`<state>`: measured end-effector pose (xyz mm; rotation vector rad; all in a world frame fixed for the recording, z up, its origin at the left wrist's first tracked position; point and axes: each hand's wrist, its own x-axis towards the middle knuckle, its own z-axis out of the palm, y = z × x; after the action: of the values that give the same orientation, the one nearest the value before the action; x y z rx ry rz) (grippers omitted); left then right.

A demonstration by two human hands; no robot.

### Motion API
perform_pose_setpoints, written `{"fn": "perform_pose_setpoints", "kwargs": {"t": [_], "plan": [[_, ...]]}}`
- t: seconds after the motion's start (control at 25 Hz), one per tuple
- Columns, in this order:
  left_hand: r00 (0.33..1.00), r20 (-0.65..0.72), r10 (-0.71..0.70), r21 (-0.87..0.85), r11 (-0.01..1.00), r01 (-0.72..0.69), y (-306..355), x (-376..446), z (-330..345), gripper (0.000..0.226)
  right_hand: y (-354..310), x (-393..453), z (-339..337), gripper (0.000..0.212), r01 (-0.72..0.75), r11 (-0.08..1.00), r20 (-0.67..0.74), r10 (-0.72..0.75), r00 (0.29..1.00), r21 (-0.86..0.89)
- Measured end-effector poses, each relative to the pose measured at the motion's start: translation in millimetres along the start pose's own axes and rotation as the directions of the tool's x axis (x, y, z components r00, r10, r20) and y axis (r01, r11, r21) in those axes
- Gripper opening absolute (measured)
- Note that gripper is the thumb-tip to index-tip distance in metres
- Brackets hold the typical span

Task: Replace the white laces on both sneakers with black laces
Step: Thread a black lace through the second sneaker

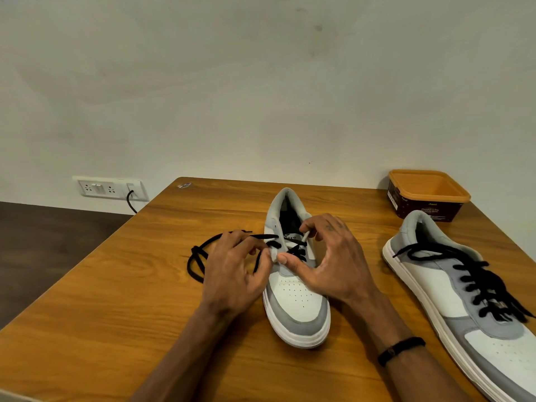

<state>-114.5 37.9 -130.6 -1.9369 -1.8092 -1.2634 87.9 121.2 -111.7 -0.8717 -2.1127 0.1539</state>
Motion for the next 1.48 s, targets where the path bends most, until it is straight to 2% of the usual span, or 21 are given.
{"fn": "perform_pose_setpoints", "kwargs": {"t": [0.12, 0.24, 0.48, 0.56, 0.64, 0.72, 0.8, 0.92, 1.04, 1.16, 1.24, 1.32, 1.36, 1.4, 1.48], "plan": [[0.991, 0.066, -0.114, 0.035, 0.993, 0.112, 0.9, -0.7, 0.1, 0.032, -0.4, 0.3, -0.2, 0.069, 0.005, 1.000, -0.002, -0.005, 1.000, 0.009], [0.955, 0.157, -0.252, -0.072, 0.961, 0.265, 0.3, -0.8, 1.0, 0.039, 0.9, 0.5, 1.7, 0.067, 0.004, 1.000, 0.007, -0.004, 1.000, 0.003], [0.930, 0.171, -0.325, -0.216, 0.909, 0.357, 3.3, -1.7, -8.8, 0.026, 0.5, 0.3, 1.6, 0.066, 0.002, 1.000, 0.008, -0.002, 1.000, -0.011], [0.888, 0.237, -0.393, -0.320, 0.832, 0.453, 10.2, -2.0, -15.9, 0.019, 0.4, 0.3, 0.9, 0.067, -0.003, 1.000, 0.014, 0.004, 1.000, -0.015], [0.812, 0.382, -0.441, -0.322, 0.760, 0.564, 15.8, -3.8, -24.2, 0.021, 0.3, 0.6, -0.1, 0.067, -0.004, 1.000, 0.015, 0.004, 1.000, -0.018], [0.729, 0.526, -0.438, -0.231, 0.751, 0.618, 22.3, -8.0, -40.3, 0.034, 0.1, 0.6, 0.3, 0.066, 0.003, 1.000, 0.009, -0.003, 1.000, -0.013], [0.678, 0.622, -0.390, -0.205, 0.755, 0.622, 37.3, -7.3, -66.3, 0.043, -0.1, -0.7, 0.1, 0.065, 0.012, 1.000, -0.004, -0.012, 1.000, 0.001], [0.697, 0.646, -0.310, -0.330, 0.710, 0.622, 68.3, 10.3, -112.9, 0.038, -8.5, -1.3, -1.4, 0.060, 0.027, 0.998, -0.080, -0.024, 0.996, 0.048], [0.765, 0.612, -0.201, -0.476, 0.678, 0.560, 98.3, 35.0, -139.7, 0.033, -27.4, -2.8, -5.2, 0.049, 0.140, 0.972, -0.250, -0.090, 0.964, 0.188], [0.826, 0.548, -0.135, -0.547, 0.689, 0.475, 125.7, 53.4, -144.0, 0.035, -54.9, -10.5, -7.8, 0.053, 0.313, 0.890, -0.290, -0.220, 0.931, 0.330], [0.841, 0.533, -0.095, -0.512, 0.755, 0.410, 138.5, 62.4, -136.8, 0.038, -71.4, -15.2, -7.2, 0.053, 0.271, 0.838, -0.192, -0.202, 0.960, 0.473], [0.832, 0.550, -0.070, -0.457, 0.809, 0.370, 141.2, 69.7, -125.9, 0.039, -81.7, -11.1, -9.0, 0.036, 0.031, 0.746, 0.008, -0.049, 0.999, 0.665], [0.833, 0.548, -0.073, -0.434, 0.827, 0.358, 139.4, 72.6, -120.6, 0.040, -83.1, -6.0, -12.4, 0.026, -0.108, 0.660, 0.106, 0.043, 0.993, 0.743], [0.845, 0.528, -0.080, -0.418, 0.842, 0.341, 135.6, 75.0, -116.8, 0.040, -79.7, -0.4, -16.8, 0.020, -0.228, 0.547, 0.189, 0.127, 0.974, 0.806], [0.896, 0.430, -0.111, -0.374, 0.881, 0.289, 114.8, 78.1, -111.3, 0.041, -62.1, 8.7, -28.9, 0.020, -0.408, 0.233, 0.360, 0.221, 0.906, 0.883]]}}
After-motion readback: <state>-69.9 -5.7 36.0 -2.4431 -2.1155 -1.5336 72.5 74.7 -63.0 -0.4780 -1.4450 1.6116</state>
